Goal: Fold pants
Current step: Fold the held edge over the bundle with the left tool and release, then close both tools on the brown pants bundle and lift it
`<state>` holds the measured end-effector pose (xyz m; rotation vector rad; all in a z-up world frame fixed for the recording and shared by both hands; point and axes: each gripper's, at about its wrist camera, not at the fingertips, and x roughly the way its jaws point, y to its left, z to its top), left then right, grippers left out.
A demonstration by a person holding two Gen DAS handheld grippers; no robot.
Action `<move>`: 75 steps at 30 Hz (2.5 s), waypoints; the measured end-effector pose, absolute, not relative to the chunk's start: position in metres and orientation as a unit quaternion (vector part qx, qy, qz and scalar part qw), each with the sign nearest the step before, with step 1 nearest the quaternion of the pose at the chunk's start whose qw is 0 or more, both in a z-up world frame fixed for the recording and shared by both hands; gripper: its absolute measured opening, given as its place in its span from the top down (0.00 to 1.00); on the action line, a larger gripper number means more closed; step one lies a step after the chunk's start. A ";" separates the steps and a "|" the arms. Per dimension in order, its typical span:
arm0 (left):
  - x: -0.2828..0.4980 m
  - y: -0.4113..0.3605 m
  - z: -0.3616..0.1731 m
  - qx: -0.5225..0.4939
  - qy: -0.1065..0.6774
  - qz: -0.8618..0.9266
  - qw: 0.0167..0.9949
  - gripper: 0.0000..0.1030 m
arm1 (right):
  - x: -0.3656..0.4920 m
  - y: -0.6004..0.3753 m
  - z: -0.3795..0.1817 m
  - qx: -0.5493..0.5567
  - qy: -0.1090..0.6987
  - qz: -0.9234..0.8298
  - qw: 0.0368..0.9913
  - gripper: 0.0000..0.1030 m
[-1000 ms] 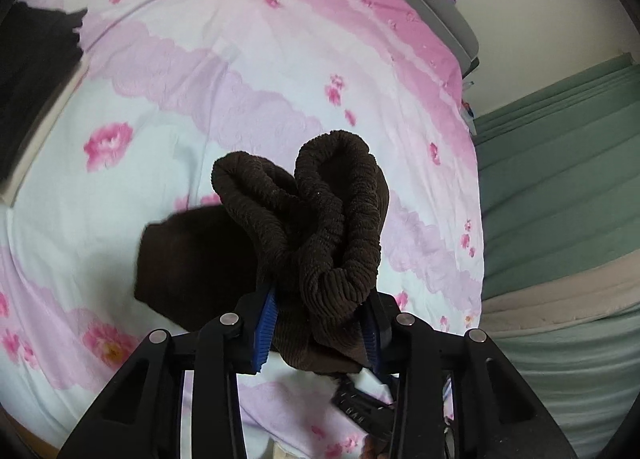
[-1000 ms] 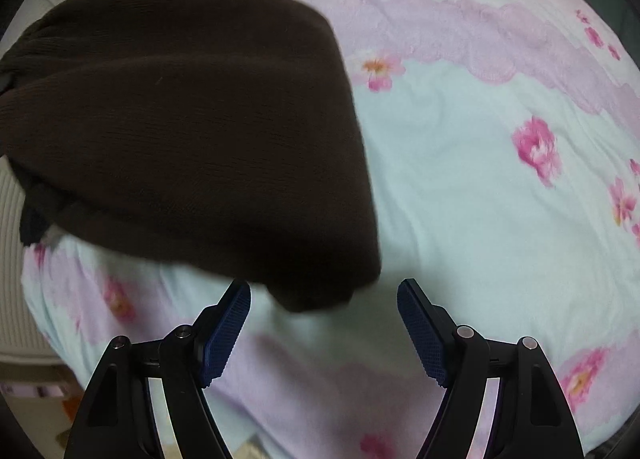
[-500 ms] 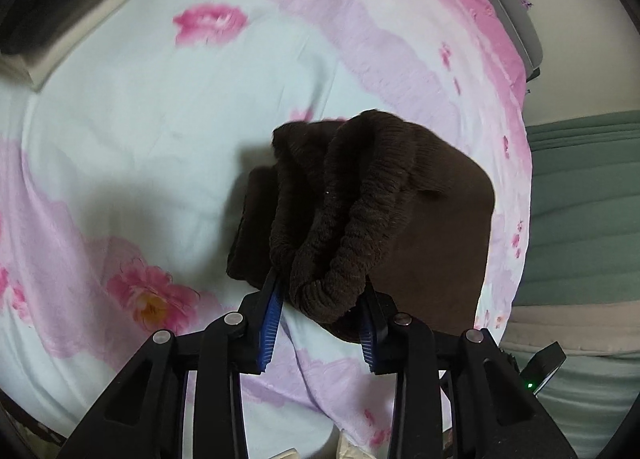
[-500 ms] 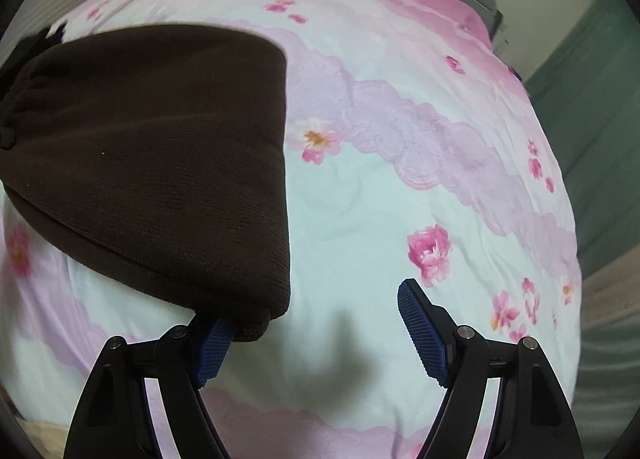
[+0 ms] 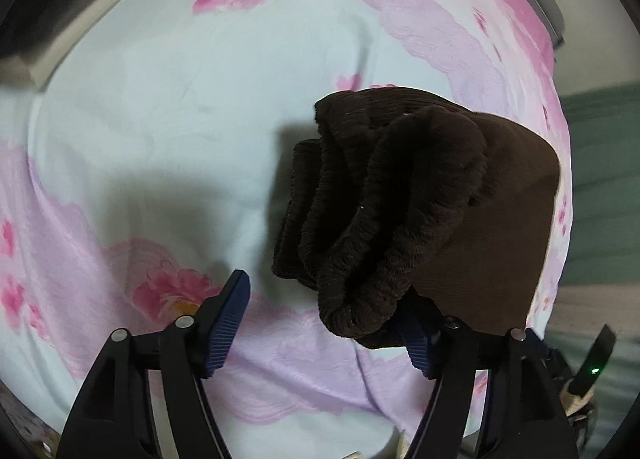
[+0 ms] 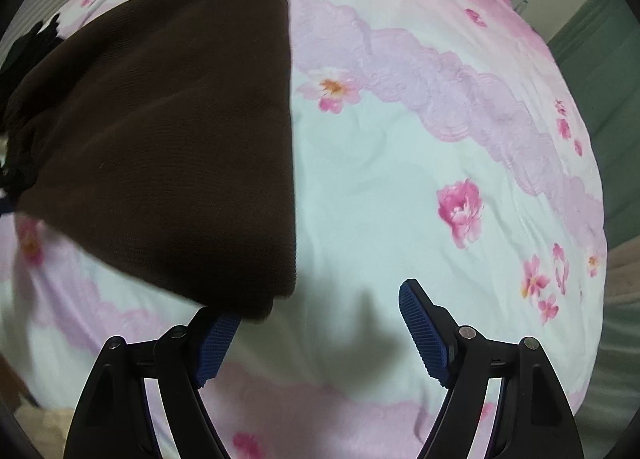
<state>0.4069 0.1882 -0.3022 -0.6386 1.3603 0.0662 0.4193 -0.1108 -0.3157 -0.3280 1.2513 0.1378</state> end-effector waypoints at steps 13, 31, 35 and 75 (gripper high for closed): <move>0.387 0.182 -0.228 -0.228 0.587 0.001 0.776 0.14 | 0.411 -0.112 -0.248 -0.085 0.551 0.114 0.823 0.24; 0.457 0.192 -0.311 -0.309 0.607 0.003 0.732 0.10 | 0.511 -0.101 -0.293 0.020 0.572 0.173 0.802 0.23; 0.453 0.198 -0.330 -0.330 0.602 -0.019 0.727 0.09 | 0.520 -0.098 -0.318 0.031 0.589 0.183 0.786 0.23; 0.388 0.206 -0.210 -0.293 0.523 -0.068 0.798 0.47 | 0.446 -0.063 -0.243 0.106 0.531 0.208 0.814 0.59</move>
